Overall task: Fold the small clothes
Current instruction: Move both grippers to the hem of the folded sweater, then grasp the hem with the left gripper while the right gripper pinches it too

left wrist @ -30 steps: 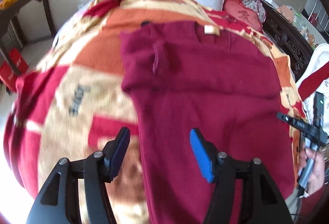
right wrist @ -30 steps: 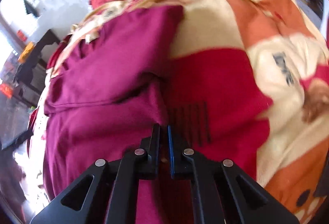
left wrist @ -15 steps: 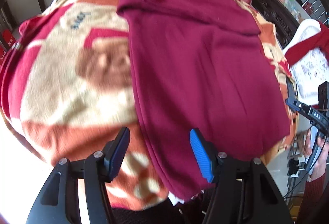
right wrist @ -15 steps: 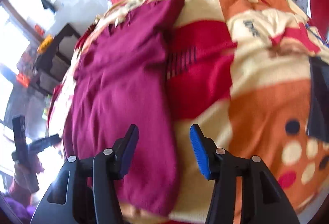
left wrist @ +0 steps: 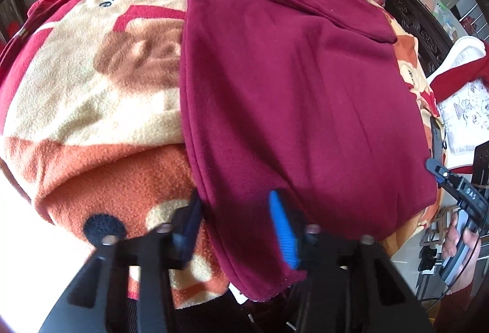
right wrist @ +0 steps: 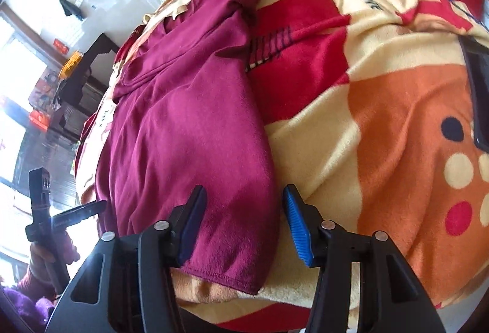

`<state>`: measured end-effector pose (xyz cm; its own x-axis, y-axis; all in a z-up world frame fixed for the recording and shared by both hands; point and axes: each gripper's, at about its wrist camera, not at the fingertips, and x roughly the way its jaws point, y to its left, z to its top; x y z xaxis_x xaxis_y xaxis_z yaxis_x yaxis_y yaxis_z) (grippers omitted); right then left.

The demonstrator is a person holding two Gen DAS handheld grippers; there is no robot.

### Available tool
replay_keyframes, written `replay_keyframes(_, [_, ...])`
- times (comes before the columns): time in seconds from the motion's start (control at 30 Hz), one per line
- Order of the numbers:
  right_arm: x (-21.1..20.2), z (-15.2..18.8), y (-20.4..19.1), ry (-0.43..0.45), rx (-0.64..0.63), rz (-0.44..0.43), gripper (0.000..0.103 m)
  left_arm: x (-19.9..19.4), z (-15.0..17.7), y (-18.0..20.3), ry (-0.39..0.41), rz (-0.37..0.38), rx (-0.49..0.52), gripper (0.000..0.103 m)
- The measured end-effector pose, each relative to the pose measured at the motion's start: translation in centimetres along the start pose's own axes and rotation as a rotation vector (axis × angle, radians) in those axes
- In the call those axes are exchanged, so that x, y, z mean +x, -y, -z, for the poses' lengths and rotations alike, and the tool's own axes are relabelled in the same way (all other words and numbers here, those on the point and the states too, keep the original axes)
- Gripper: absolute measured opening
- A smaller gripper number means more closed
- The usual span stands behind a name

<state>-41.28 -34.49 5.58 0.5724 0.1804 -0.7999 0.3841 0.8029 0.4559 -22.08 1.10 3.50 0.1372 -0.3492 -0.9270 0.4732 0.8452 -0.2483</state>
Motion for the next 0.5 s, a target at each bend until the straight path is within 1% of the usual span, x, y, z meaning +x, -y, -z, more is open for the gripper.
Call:
replay_keyframes(0.03, [0.3,-0.1,-0.3,0.004,-0.014,0.004,0.012,-0.1,-0.2,0.2,-0.006,0.008,0.009,0.012])
replay_keyframes(0.07, [0.4,-0.1,-0.5,-0.002,-0.028,0.012,0.000,-0.4,-0.3,0.2,-0.005,0.009,0.020,0.009])
replay_keyframes(0.13, [0.2,0.0,-1.1,-0.002,-0.057,0.015,0.000,-1.3,-0.6,0.3,0.002,0.028,0.033,0.007])
replay_keyframes(0.23, [-1.8,0.1,-2.1,0.026,-0.067,-0.044,0.000,-3.8,-1.0,-0.2,0.026,0.068,0.045,0.006])
replay_keyframes(0.33, [-4.1,0.9,-3.3,0.014,-0.088,-0.110,0.000,-6.6,-0.6,-1.1,0.074,0.050,0.077,0.006])
replay_keyframes(0.37, [-4.5,1.4,-3.6,0.003,-0.097,-0.117,0.000,-7.0,-0.4,-1.6,0.079,0.048,0.080,0.006])
replay_keyframes(0.43, [-4.5,2.5,-4.1,-0.037,-0.118,-0.098,0.000,-6.8,-0.1,-2.4,0.062,0.039,0.075,0.006])
replay_keyframes(0.5, [-3.5,3.3,-3.4,-0.062,-0.113,-0.038,0.000,-5.4,0.2,-2.7,0.038,0.016,0.072,0.006])
